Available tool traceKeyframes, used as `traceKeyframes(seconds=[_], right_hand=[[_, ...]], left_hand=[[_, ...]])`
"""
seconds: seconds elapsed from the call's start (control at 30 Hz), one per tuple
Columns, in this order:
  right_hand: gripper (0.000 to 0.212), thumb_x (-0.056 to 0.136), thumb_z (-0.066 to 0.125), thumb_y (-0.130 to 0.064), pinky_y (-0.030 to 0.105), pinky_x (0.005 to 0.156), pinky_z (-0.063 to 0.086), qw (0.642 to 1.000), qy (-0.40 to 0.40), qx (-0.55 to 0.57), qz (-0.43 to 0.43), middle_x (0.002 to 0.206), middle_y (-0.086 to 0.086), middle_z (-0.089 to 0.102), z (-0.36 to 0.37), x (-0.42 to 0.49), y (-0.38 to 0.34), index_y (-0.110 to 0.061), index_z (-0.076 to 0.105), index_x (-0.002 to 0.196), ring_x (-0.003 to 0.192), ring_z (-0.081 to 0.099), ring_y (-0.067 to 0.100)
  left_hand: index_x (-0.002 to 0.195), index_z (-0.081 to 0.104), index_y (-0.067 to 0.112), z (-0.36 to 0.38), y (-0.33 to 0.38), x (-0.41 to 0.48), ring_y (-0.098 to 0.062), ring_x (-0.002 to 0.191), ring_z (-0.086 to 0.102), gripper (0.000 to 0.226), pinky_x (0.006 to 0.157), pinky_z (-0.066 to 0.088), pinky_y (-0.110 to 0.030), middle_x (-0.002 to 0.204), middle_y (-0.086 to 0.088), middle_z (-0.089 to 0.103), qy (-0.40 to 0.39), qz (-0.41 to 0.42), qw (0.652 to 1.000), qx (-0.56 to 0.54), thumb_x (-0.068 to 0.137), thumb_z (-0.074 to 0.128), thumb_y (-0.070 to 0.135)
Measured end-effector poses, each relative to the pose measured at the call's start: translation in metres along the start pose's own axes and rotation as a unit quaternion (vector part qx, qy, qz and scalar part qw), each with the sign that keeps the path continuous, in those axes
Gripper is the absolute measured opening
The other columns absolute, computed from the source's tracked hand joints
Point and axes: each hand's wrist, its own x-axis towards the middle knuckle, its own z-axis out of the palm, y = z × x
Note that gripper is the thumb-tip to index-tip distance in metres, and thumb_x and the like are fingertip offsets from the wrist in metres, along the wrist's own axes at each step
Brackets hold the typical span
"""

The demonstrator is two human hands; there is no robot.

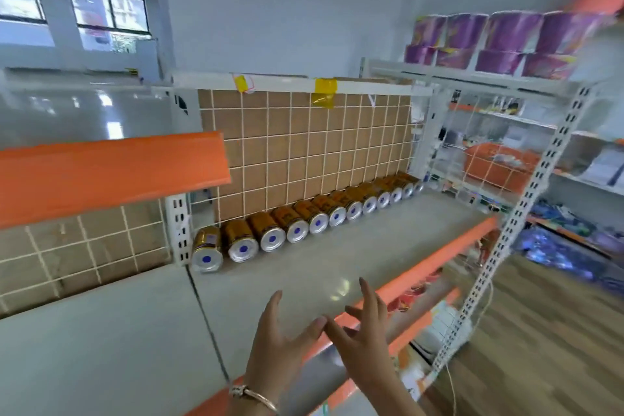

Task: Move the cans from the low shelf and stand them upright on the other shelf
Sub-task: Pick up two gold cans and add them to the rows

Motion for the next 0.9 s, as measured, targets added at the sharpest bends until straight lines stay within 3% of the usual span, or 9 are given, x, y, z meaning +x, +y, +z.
traceKeyframes(seconds=[0.1, 0.2, 0.27, 0.37, 0.47, 0.6, 0.73, 0.8, 0.9], right_hand=[[0.083, 0.073, 0.079, -0.012, 0.032, 0.085, 0.052, 1.000, 0.018, 0.015, 0.021, 0.130, 0.002, 0.031, -0.047, 0.011, 0.022, -0.029, 0.027, 0.136, 0.102, 0.056, 0.014], [0.104, 0.051, 0.083, -0.047, 0.015, 0.086, 0.049, 0.998, 0.035, 0.026, 0.035, 0.122, 0.009, 0.037, -0.086, 0.024, 0.039, -0.018, 0.032, 0.137, 0.097, 0.058, -0.001], [0.113, 0.039, 0.072, -0.061, 0.010, 0.079, 0.047, 0.997, 0.041, 0.043, 0.048, 0.121, 0.007, 0.038, -0.110, 0.035, 0.049, -0.017, 0.035, 0.136, 0.093, 0.059, 0.000], [0.097, 0.045, 0.070, -0.048, 0.008, 0.072, 0.046, 0.997, 0.033, 0.043, 0.060, 0.121, 0.001, 0.033, -0.136, 0.050, 0.057, -0.024, 0.035, 0.132, 0.091, 0.058, 0.005], [0.085, 0.059, 0.080, -0.028, 0.020, 0.083, 0.047, 0.996, 0.037, 0.040, 0.076, 0.124, 0.003, 0.033, -0.148, 0.067, 0.074, -0.020, 0.039, 0.134, 0.099, 0.059, 0.020], [0.074, 0.073, 0.079, -0.007, 0.021, 0.083, 0.047, 0.992, 0.044, 0.056, 0.101, 0.126, 0.006, 0.033, -0.155, 0.096, 0.096, -0.013, 0.041, 0.137, 0.102, 0.059, 0.028], [0.076, 0.071, 0.080, -0.008, 0.036, 0.096, 0.049, 0.991, 0.053, 0.056, 0.109, 0.126, 0.008, 0.035, -0.163, 0.138, 0.112, -0.025, 0.038, 0.132, 0.103, 0.062, 0.027], [0.075, 0.074, 0.078, -0.003, 0.035, 0.095, 0.048, 0.990, 0.065, 0.044, 0.114, 0.127, 0.009, 0.035, -0.172, 0.169, 0.119, -0.019, 0.039, 0.136, 0.099, 0.061, 0.027], [0.071, 0.077, 0.076, -0.008, 0.037, 0.094, 0.049, 0.991, 0.063, 0.032, 0.116, 0.128, 0.004, 0.032, -0.184, 0.221, 0.122, -0.022, 0.038, 0.136, 0.103, 0.059, 0.024]], left_hand=[[0.143, 0.032, 0.018, 0.053, 0.008, 0.001, -0.020, 0.136, 0.036, 0.086, 0.111, 0.032, -0.033, 0.150, -0.005, 0.034, -0.007, -0.007, 1.000, -0.011, 0.071, 0.078, 0.030], [0.142, 0.032, 0.016, 0.099, 0.021, 0.002, -0.019, 0.134, 0.039, 0.084, 0.108, 0.033, -0.030, 0.148, -0.007, 0.036, -0.021, -0.003, 1.000, -0.007, 0.072, 0.077, 0.030], [0.140, 0.034, 0.015, 0.128, 0.030, 0.006, -0.007, 0.119, 0.051, 0.078, 0.094, 0.039, -0.017, 0.143, -0.005, 0.042, -0.028, 0.001, 0.999, -0.016, 0.074, 0.076, 0.022], [0.135, 0.036, 0.009, 0.160, 0.043, 0.013, 0.004, 0.086, 0.055, 0.068, 0.066, 0.039, -0.002, 0.129, 0.000, 0.047, -0.043, -0.020, 0.997, -0.061, 0.077, 0.072, 0.005], [0.140, 0.034, 0.010, 0.181, 0.043, 0.026, -0.011, 0.112, 0.051, 0.077, 0.087, 0.039, -0.015, 0.140, -0.008, 0.043, -0.048, -0.022, 0.998, -0.043, 0.076, 0.075, 0.017], [0.141, 0.033, 0.015, 0.207, 0.045, 0.060, -0.016, 0.114, 0.051, 0.078, 0.079, 0.041, -0.012, 0.137, -0.008, 0.044, -0.050, -0.020, 0.998, -0.042, 0.076, 0.075, 0.022], [0.143, 0.028, 0.020, 0.242, 0.048, 0.111, -0.024, 0.128, 0.045, 0.085, 0.088, 0.047, -0.022, 0.147, -0.011, 0.035, -0.078, -0.028, 0.993, -0.088, 0.074, 0.078, 0.026], [0.142, 0.030, 0.020, 0.262, 0.053, 0.138, -0.027, 0.129, 0.044, 0.088, 0.100, 0.041, -0.031, 0.146, -0.012, 0.037, -0.080, -0.031, 0.989, -0.118, 0.070, 0.080, 0.025], [0.142, 0.028, 0.021, 0.282, 0.067, 0.183, -0.027, 0.130, 0.042, 0.086, 0.097, 0.039, -0.030, 0.146, -0.012, 0.035, -0.078, -0.029, 0.986, -0.147, 0.073, 0.079, 0.016]])
